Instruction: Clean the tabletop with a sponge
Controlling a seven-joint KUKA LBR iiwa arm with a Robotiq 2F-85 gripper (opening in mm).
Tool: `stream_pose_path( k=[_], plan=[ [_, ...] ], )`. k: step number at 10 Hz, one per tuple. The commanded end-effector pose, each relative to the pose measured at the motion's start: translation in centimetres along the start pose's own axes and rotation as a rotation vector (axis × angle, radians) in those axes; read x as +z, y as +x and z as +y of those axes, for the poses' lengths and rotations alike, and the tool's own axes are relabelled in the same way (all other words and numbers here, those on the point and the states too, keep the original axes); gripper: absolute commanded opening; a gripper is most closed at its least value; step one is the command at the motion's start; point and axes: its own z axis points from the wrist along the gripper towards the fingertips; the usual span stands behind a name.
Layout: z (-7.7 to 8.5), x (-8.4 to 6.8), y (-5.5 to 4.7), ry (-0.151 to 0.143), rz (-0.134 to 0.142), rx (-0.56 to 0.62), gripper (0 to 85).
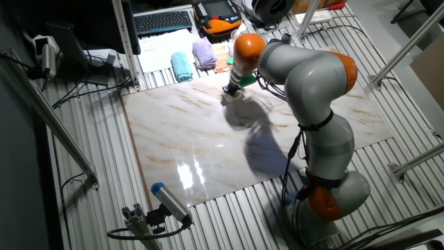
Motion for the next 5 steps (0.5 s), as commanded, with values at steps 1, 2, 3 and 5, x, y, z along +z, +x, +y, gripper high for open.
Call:
stream_pose_path(
  k=[1, 2, 3, 5],
  plan=[
    [-0.4, 0.0, 0.1, -0.011, -0.002, -0.008, 0.0],
    [-0.9, 0.1, 0.4, -0.014, -0.008, -0.014, 0.0],
    [-1.3, 0.2, 0.7, -0.013, -0.011, -0.020, 0.0],
    [-2.2, 0.1, 1.3, -0.002, -0.009, -0.029, 0.0]
  ],
)
